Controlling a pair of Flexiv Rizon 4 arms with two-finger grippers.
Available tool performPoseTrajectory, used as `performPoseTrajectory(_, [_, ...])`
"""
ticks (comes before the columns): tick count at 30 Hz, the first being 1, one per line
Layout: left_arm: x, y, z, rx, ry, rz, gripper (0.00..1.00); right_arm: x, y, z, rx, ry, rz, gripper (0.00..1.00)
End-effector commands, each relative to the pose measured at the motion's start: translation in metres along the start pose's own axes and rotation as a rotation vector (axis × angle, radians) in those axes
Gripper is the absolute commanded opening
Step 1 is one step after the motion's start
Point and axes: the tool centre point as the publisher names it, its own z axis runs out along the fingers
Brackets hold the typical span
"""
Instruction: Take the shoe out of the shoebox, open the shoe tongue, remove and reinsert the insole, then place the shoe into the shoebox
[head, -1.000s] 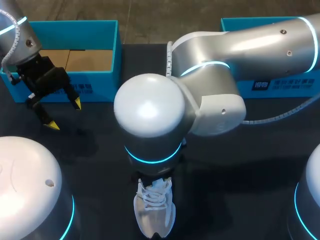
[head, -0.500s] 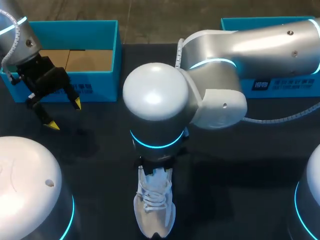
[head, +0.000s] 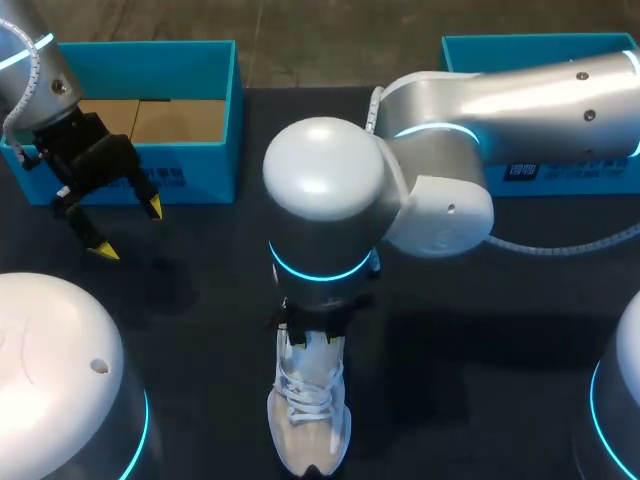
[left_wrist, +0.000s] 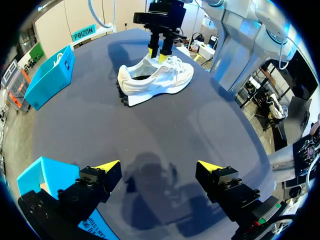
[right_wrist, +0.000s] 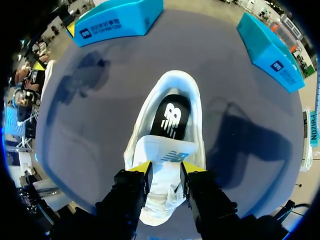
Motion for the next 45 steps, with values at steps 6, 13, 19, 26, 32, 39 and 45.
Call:
performPoseTrajectory(6, [0.0,0.0,0.0,-0.002,0.002,0.0,1.0,0.015,-0.013,0.009,-0.016,0.009,0.353,0.35])
performPoseTrajectory(13, [0.0,0.0,0.0,-0.002,0.002,0.0,1.0,0.01,-0.005,0.029,0.009,0.03,0.357,0.34])
performPoseTrajectory(19, [0.0,0.0,0.0,-0.002,0.002,0.0,1.0,0.009,0.0,0.033,0.025,0.034,0.354,0.33])
performPoseTrajectory(26, [0.0,0.0,0.0,-0.002,0.002,0.0,1.0,0.014,-0.007,0.013,-0.015,-0.004,0.341,0.33])
performPoseTrajectory(32, [0.0,0.0,0.0,-0.002,0.002,0.0,1.0,0.023,-0.011,0.022,0.014,-0.004,0.31,0.34])
performPoseTrajectory(39, [0.0,0.0,0.0,-0.002,0.002,0.0,1.0,0.019,-0.007,0.045,0.059,0.024,0.312,0.35])
performPoseTrajectory(45, [0.0,0.0,0.0,-0.002,0.002,0.0,1.0,0.016,-0.008,0.031,0.026,0.012,0.304,0.35])
